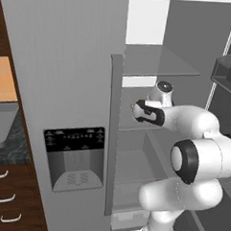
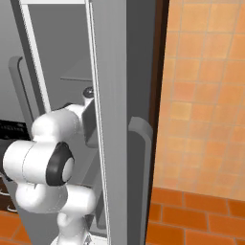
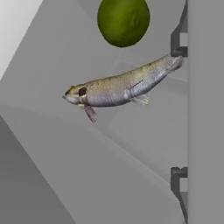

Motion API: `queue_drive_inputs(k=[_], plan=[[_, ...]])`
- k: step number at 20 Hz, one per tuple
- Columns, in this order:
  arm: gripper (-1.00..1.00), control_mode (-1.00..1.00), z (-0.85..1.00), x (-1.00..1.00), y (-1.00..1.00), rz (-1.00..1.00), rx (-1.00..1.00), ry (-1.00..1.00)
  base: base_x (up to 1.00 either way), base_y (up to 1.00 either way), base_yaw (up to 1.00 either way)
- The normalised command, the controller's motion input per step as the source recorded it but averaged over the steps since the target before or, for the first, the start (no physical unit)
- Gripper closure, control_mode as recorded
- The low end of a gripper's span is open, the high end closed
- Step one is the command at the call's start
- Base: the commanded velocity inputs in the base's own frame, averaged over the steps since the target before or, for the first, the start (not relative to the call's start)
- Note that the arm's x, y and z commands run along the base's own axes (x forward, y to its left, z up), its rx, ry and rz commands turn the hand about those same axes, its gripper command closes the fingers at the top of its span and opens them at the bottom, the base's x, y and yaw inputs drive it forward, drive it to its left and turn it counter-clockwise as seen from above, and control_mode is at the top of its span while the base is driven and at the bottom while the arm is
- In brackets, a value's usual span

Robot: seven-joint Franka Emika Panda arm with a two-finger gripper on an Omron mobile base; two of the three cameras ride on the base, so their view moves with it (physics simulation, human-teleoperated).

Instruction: Place one lime and one fish in each tupperware on the nearby counter, to pack two identical lunches.

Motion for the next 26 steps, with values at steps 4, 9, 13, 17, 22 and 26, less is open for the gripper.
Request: queue_drive_inputs(k=[4, 9, 13, 17, 22, 26], plan=[[-1.00, -1.00, -0.21, 0.67, -0.01, 0.00, 0.00, 0.09, 0.00, 0.00, 0.00], [-1.00, -1.00, -0.13, 0.66, 0.00, 0.00, 0.00, 0.04, 0.00, 0.00, 0.00], [-1.00, -1.00, -0.21, 0.53, -0.02, 0.00, 0.00, 0.06, 0.00, 0.00, 0.00], [-1.00, -1.00, -0.34, 0.42, 0.00, 0.00, 0.00, 0.10, 0.00, 0.00, 0.00], [-1.00, -1.00, -0.39, 0.22, 0.00, 0.00, 0.00, 0.08, 0.00, 0.00, 0.00], [-1.00, -1.00, -0.33, -0.08, 0.00, 0.00, 0.00, 0.03, 0.00, 0.00, 0.00]])
